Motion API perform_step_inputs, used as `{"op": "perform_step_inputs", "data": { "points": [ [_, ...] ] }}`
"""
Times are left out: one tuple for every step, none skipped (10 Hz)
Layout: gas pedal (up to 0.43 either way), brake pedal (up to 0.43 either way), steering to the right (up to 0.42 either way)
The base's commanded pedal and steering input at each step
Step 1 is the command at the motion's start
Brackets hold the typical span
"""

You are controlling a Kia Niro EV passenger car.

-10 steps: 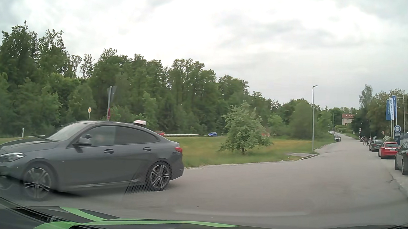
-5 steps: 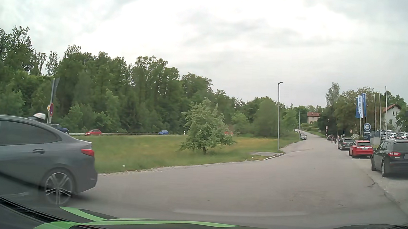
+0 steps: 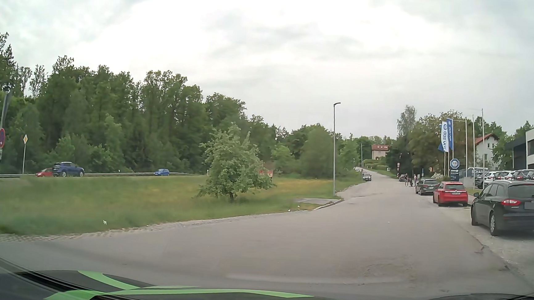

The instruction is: Follow the waypoints while adhering to traffic rules and regulations

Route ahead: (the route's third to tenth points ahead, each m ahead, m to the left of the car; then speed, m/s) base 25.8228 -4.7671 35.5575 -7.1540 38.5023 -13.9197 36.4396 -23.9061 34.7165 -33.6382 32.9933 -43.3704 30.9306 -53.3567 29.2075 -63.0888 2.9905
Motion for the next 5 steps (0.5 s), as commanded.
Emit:
{"op": "perform_step_inputs", "data": {
  "points": [
    [0.098,0.0,0.145],
    [0.098,0.0,0.131],
    [0.098,0.0,0.123],
    [0.098,0.0,0.121],
    [0.098,0.0,0.121]
  ]
}}
